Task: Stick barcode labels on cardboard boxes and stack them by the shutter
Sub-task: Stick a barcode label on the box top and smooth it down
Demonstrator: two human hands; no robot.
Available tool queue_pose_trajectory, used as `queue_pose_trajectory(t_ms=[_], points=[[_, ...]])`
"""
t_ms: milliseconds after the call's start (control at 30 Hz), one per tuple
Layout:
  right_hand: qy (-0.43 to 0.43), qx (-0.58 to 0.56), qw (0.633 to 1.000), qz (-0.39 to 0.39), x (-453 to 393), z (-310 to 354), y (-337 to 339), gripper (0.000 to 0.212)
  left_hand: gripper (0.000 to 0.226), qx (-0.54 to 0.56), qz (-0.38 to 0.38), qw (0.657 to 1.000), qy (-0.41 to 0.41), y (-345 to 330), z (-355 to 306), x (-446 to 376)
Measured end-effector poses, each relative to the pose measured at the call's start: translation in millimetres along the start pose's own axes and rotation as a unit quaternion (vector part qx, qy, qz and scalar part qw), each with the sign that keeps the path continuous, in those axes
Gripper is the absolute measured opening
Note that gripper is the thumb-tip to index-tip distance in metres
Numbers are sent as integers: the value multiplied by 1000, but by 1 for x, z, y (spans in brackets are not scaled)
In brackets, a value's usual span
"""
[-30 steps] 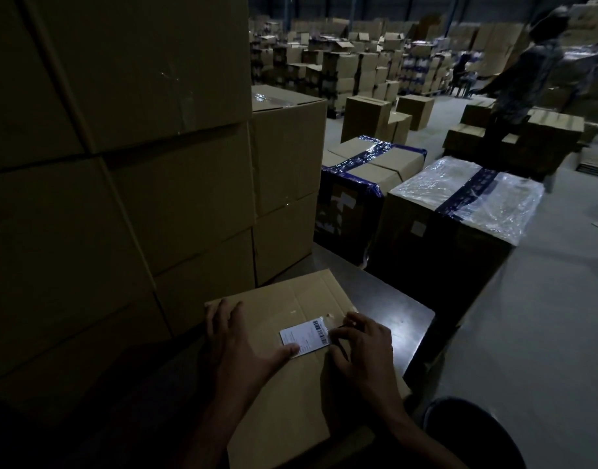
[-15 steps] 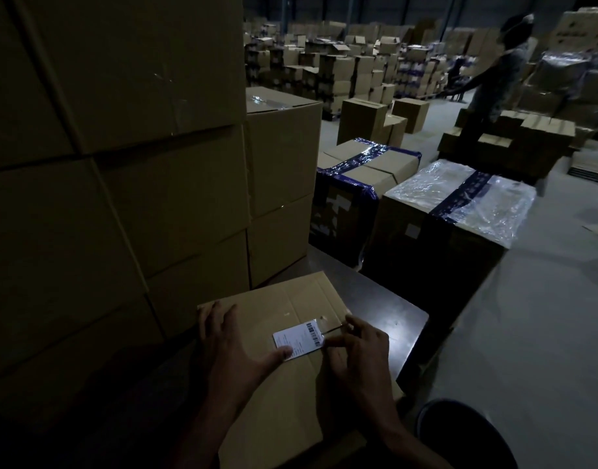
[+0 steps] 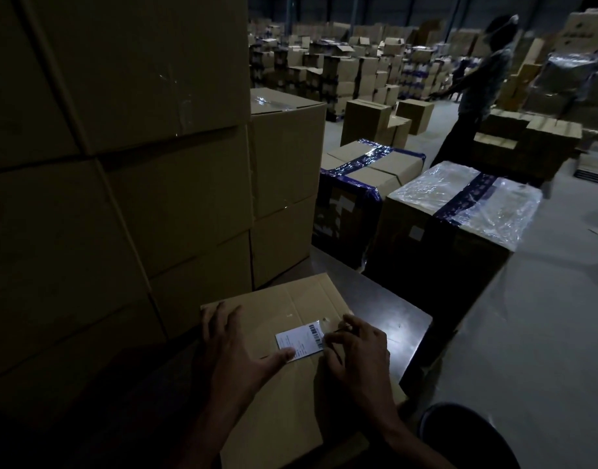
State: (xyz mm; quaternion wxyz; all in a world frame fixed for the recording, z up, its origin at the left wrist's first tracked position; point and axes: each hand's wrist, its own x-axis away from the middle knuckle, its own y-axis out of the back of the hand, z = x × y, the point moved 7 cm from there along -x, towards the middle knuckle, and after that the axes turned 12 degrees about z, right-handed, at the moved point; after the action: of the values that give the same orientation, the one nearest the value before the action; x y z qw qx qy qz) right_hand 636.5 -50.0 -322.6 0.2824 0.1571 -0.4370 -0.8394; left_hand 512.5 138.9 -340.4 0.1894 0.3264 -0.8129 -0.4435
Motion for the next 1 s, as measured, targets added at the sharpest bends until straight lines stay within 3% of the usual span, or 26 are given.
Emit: queue_pose_trajectory(t_ms=[567,1000], points=[[50,9,997,56,-36,7,1,26,133,-1,18,1000,14,2,-1,2],[53,5,998,41,-32,4,-5,25,131,-1,5,1000,3,1,0,2]])
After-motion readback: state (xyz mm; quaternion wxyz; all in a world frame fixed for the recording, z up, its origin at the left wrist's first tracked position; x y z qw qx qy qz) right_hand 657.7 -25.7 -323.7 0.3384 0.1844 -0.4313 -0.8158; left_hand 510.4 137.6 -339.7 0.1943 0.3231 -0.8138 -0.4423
